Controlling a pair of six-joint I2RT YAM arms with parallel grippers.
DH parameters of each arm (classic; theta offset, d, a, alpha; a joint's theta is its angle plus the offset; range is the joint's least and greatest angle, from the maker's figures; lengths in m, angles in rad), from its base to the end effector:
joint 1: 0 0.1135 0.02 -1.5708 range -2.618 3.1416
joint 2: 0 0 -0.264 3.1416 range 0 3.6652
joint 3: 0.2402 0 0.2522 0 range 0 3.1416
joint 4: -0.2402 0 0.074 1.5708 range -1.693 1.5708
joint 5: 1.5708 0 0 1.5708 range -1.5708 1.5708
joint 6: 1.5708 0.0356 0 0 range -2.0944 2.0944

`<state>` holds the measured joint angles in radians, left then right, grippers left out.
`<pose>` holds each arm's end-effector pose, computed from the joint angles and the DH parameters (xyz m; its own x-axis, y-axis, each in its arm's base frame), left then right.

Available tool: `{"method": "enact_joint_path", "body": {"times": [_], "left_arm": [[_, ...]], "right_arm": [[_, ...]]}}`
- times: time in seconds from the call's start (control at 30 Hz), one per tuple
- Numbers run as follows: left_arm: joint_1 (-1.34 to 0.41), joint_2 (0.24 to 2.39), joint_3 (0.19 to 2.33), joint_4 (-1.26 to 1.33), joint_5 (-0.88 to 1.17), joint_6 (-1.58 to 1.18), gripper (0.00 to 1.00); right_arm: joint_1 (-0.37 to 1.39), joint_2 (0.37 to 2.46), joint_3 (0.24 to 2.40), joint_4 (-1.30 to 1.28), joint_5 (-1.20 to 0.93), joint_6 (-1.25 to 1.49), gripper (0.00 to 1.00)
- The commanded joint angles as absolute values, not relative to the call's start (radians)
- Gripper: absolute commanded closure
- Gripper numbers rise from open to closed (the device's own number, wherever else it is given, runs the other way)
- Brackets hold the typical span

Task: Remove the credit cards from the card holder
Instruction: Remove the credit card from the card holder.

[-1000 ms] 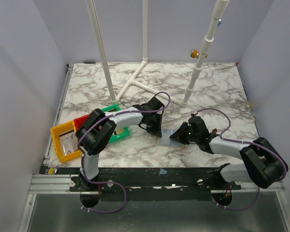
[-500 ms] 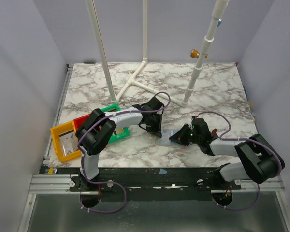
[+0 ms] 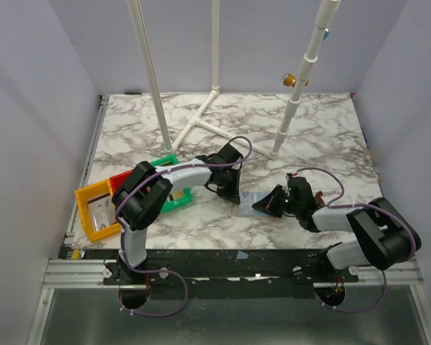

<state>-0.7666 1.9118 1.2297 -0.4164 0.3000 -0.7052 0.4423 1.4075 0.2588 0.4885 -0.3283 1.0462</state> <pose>0.2703 -0.2749 0.1583 -0.9808 0.0848 -0.1758 0.1626 0.8534 -0.4953 0.1914 0.1034 0.1091 -0.8275 0.5146 -0.2245 0.1615 0.6011 0.7827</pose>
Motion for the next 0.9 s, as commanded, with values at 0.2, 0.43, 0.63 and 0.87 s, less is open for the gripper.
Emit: {"method": "enact_joint_path", "body": {"times": [0.2, 0.43, 0.63, 0.87], "left_arm": [[-0.729, 1.928, 1.181, -0.446, 0.235, -0.687, 1.00], [-0.729, 1.928, 1.184, -0.451, 0.230, -0.689, 1.00], [-0.726, 1.931, 1.190, -0.456, 0.226, -0.687, 1.00], [-0.721, 1.926, 1.187, -0.461, 0.221, -0.683, 1.00]], "right_arm": [[0.420, 1.388, 0.232, 0.465, -0.309, 1.037, 0.99], [0.420, 1.338, 0.241, 0.390, -0.267, 1.009, 0.99], [0.416, 1.311, 0.241, 0.355, -0.256, 0.990, 0.99], [0.404, 1.289, 0.229, 0.333, -0.245, 0.971, 1.00]]}}
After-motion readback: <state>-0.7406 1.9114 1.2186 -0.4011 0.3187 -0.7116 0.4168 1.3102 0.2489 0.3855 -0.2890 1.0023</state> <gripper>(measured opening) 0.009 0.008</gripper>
